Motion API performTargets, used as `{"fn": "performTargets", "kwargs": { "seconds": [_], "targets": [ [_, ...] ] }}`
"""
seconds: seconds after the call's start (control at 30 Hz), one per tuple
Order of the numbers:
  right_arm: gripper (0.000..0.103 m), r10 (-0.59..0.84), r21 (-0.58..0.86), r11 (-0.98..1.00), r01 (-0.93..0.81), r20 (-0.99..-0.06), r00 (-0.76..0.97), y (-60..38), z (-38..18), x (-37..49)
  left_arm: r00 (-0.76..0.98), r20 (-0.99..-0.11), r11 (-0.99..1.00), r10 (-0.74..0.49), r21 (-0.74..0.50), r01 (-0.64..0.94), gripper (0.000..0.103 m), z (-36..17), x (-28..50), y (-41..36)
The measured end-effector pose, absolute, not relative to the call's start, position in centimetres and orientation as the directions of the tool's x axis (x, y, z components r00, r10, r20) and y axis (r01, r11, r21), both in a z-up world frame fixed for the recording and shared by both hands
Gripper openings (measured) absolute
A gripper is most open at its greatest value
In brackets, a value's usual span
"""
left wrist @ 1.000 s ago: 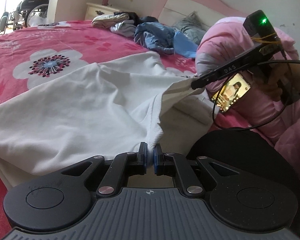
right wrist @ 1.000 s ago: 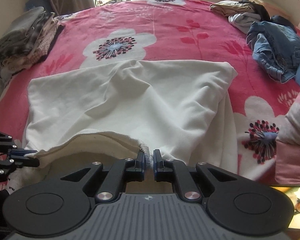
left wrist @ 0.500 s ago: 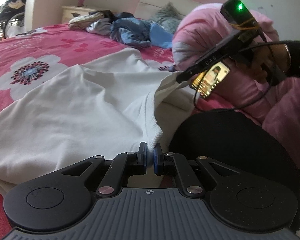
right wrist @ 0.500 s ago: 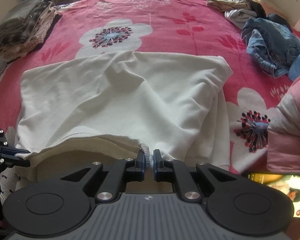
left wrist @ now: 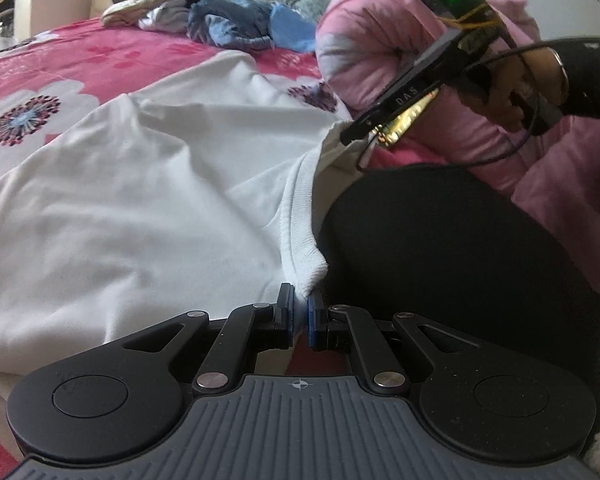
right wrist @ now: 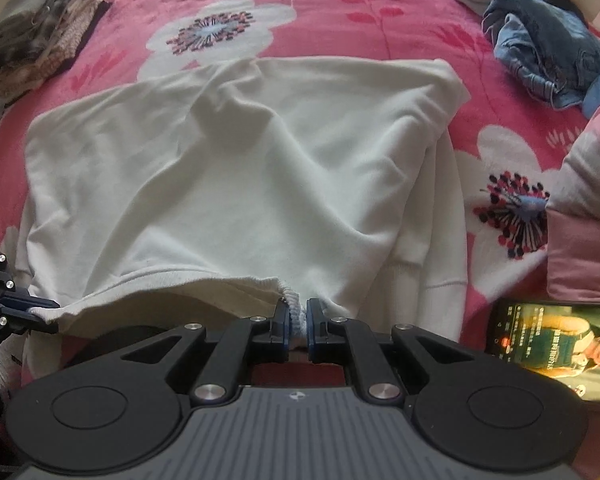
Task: Fold clothes
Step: 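Lower the collar onto the hem and open both grippers, then move the right gripper to the folded sweatshirt edge and pinch it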
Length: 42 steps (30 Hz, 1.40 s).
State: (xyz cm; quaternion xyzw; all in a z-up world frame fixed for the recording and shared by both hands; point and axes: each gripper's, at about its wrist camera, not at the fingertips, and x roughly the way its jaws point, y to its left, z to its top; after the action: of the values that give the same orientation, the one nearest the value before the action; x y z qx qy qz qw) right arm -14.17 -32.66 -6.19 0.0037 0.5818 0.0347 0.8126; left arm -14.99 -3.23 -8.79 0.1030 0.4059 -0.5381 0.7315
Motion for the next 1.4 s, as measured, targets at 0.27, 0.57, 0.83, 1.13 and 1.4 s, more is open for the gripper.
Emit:
{"fn": "performTargets", "kwargs": {
  "seconds": [0.27,0.57,0.83,1.13,1.4],
  "targets": [
    [0.010,0.055,0.051,0.998,-0.023,-0.964,0.261,-32.8,-8.5,-13.7,0.078,-0.751,0.398,-0.656,-0.255,0.881,0.005,-10.5,-14.9,-3.7],
    [0.049,-0.014,-0.002,0.998,0.058,-0.977,0.214,-34.7,-7.2,-14.9,0.039,-0.759,0.322,-0.650,-0.229,0.918,0.027,-10.8,-15.6,-3.3],
    [0.057,0.009,0.056,0.985,0.164,-0.961,0.275,-35.5,-3.7,-15.5,0.023,-0.744,0.296,-0.667,-0.236,0.925,0.035,-10.3,-15.7,-2.2],
    [0.069,0.060,0.088,0.987,0.133,-0.979,0.197,-35.5,-6.6,-15.5,0.024,-0.763,0.337,-0.646,-0.258,0.905,0.035,-10.2,-15.4,-1.3],
    [0.074,0.134,0.144,0.974,0.172,-0.989,0.069,-37.2,-10.4,-15.7,0.042,-0.749,0.333,-0.661,-0.242,0.911,0.035,-8.4,-15.3,-0.9]
  ]
}}
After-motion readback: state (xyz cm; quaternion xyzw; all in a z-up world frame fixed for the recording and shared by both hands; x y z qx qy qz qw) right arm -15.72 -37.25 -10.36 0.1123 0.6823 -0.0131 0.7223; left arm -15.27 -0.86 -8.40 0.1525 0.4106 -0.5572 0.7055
